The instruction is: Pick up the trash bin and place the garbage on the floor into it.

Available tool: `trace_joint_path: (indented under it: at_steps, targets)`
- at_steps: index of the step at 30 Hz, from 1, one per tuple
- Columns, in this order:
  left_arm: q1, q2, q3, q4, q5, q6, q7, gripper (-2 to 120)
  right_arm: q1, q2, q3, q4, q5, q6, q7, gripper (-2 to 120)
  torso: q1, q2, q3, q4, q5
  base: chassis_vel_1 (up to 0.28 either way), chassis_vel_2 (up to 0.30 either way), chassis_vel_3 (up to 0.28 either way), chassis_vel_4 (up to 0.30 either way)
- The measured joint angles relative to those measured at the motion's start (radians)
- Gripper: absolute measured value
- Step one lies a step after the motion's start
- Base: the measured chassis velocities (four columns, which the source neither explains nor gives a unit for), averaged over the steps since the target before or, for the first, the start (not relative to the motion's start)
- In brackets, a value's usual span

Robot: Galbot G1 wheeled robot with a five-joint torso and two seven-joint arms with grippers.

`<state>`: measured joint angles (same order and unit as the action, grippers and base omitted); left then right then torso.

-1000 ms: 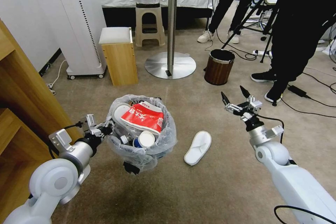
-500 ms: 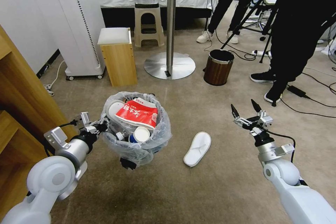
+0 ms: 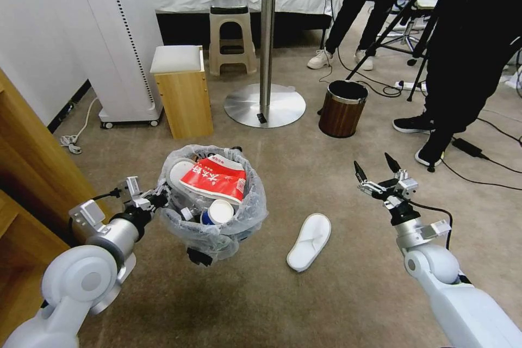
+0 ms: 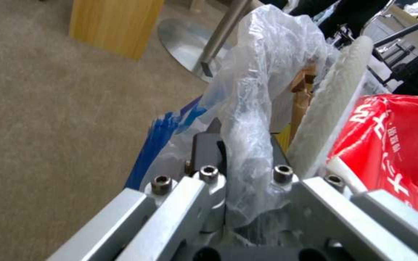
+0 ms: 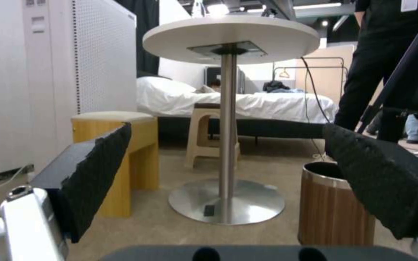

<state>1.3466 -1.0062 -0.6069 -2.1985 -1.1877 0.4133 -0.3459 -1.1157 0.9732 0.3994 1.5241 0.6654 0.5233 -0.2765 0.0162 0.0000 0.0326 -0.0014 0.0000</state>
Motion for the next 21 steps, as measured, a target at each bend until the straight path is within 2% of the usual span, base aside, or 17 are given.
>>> trace_joint_path:
  at_steps: [17, 21]
  targets:
    - [0.004, 0.003, -0.001, -0.008, 0.003, -0.002, 0.002, 3, -0.015, 0.002, -0.011, -0.002, -0.022, 0.006, -0.004, 100, 0.000, 0.000, 0.000, -0.0001, 0.0000, -0.056, 0.061, 0.057, -0.061]
    - [0.011, 0.004, -0.004, -0.011, 0.005, -0.003, 0.002, 3, -0.038, 0.004, -0.024, 0.004, -0.048, -0.024, 0.056, 100, 0.000, 0.000, 0.000, 0.0001, -0.0001, -0.070, 0.084, 0.078, -0.077]
